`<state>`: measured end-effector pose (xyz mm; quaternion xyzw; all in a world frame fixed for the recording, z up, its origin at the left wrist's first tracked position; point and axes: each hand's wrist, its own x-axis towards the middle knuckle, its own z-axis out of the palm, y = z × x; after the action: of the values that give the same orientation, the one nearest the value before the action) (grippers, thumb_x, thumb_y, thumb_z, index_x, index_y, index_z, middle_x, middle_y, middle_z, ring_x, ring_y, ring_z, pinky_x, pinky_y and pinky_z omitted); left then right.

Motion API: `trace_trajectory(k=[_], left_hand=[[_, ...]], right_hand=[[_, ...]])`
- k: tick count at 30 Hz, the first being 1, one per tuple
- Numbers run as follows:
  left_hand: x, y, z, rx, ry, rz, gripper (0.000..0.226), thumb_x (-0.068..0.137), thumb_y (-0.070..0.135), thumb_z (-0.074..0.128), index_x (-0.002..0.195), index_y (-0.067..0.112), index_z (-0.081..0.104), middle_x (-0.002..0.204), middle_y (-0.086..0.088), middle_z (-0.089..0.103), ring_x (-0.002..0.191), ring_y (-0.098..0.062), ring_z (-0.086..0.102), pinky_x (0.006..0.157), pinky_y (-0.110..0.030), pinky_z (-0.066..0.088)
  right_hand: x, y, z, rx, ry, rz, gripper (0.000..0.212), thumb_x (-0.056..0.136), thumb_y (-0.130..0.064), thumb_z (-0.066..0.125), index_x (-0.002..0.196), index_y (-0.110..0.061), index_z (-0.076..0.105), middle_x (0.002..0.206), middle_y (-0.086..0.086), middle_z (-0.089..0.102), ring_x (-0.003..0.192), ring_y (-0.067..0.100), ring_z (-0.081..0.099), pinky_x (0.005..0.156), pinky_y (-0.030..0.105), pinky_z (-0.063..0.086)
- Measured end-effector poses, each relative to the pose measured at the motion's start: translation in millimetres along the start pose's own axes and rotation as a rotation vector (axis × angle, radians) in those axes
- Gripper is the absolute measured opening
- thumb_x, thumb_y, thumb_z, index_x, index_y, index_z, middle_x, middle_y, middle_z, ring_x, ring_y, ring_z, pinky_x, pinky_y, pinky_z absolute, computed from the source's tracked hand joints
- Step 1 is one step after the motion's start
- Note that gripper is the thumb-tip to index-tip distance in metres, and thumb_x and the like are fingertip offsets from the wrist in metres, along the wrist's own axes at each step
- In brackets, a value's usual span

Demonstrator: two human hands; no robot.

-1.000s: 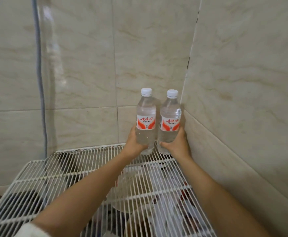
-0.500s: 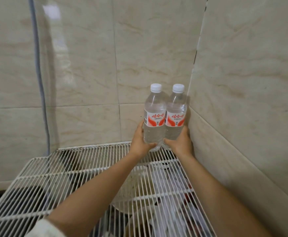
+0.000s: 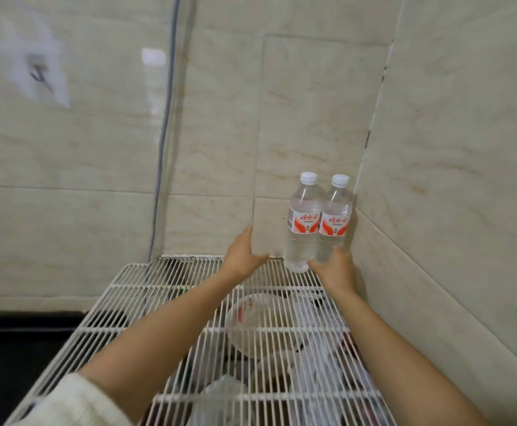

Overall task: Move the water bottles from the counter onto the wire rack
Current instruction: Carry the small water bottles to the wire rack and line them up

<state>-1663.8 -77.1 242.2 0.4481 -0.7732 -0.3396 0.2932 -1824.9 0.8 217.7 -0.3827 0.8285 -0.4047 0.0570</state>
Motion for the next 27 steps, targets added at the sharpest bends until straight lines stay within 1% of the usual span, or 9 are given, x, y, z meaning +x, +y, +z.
trace_trajectory(k=[3,5,7,10,13,16,20,24,27], left_hand=[[-24,-5,-35,0.197,0.005,0.030,0.069,0.090,0.026,0.057,0.146,0.012,0.021,0.152,-0.010,0.028,0.138,-0.029,0.028,0.112,-0.036,0.025],[-44,-8,-58,0.274,0.031,0.035,0.068,0.090,0.028,0.055,0.146,0.012,0.021,0.152,-0.010,0.028,0.138,-0.029,0.028,0.112,-0.037,0.026],[-68,-8,-81,0.345,0.052,0.049,0.067,0.090,0.030,0.054,0.146,0.012,0.022,0.152,-0.010,0.029,0.138,-0.029,0.028,0.112,-0.039,0.027],[-109,-12,-112,0.517,0.063,0.090,0.064,0.092,0.034,0.050,0.145,0.013,0.023,0.152,-0.009,0.029,0.138,-0.030,0.027,0.112,-0.041,0.028],[-159,-24,-134,0.645,0.046,0.112,0.059,0.092,0.037,0.048,0.142,0.014,0.029,0.150,-0.007,0.032,0.135,-0.030,0.029,0.110,-0.044,0.029],[-215,-39,-156,0.670,0.055,0.123,0.055,0.092,0.037,0.047,0.140,0.015,0.033,0.148,-0.007,0.034,0.135,-0.029,0.030,0.109,-0.043,0.028],[-292,-65,-186,0.692,0.081,0.054,0.053,0.094,0.041,0.043,0.140,0.016,0.034,0.147,-0.005,0.036,0.134,-0.027,0.031,0.107,-0.043,0.029],[-364,-80,-225,0.741,0.198,-0.068,0.052,0.092,0.049,0.040,0.133,0.017,0.044,0.140,-0.005,0.045,0.129,-0.027,0.037,0.102,-0.041,0.031],[-418,-86,-258,0.767,0.306,-0.161,0.052,0.092,0.052,0.038,0.130,0.018,0.046,0.136,-0.006,0.048,0.127,-0.028,0.038,0.101,-0.042,0.032]], right_hand=[[-22,-21,-13,-0.079,-0.057,-0.133,0.044,0.075,-0.035,0.071,0.110,-0.011,0.060,0.115,0.011,0.061,0.105,0.030,0.055,0.089,0.042,0.048],[-39,-36,-23,-0.152,-0.078,-0.199,0.052,0.074,-0.041,0.069,0.117,-0.014,0.058,0.124,0.012,0.056,0.113,0.031,0.051,0.093,0.044,0.045],[-63,-52,-34,-0.230,-0.090,-0.273,0.059,0.078,-0.042,0.067,0.128,-0.016,0.051,0.133,0.011,0.049,0.122,0.030,0.043,0.100,0.042,0.041],[-106,-72,-44,-0.300,-0.115,-0.375,0.061,0.081,-0.040,0.065,0.134,-0.016,0.046,0.138,0.009,0.045,0.128,0.027,0.037,0.103,0.035,0.033],[-154,-83,-52,-0.390,-0.149,-0.425,0.062,0.082,-0.043,0.063,0.136,-0.019,0.042,0.140,0.007,0.042,0.131,0.026,0.033,0.106,0.037,0.030],[-203,-92,-52,-0.441,-0.175,-0.468,0.061,0.083,-0.047,0.059,0.136,-0.022,0.042,0.140,0.005,0.042,0.130,0.026,0.034,0.107,0.040,0.030],[-269,-111,-39,-0.449,-0.227,-0.564,0.057,0.086,-0.051,0.052,0.136,-0.023,0.043,0.141,0.005,0.041,0.132,0.025,0.033,0.107,0.041,0.028],[-321,-137,-28,-0.418,-0.258,-0.737,0.046,0.093,-0.044,0.043,0.134,-0.022,0.046,0.143,0.005,0.040,0.133,0.021,0.033,0.107,0.036,0.024],[-357,-158,-23,-0.386,-0.252,-0.893,0.043,0.093,-0.042,0.045,0.130,-0.021,0.050,0.138,0.004,0.047,0.130,0.021,0.037,0.105,0.034,0.025]])
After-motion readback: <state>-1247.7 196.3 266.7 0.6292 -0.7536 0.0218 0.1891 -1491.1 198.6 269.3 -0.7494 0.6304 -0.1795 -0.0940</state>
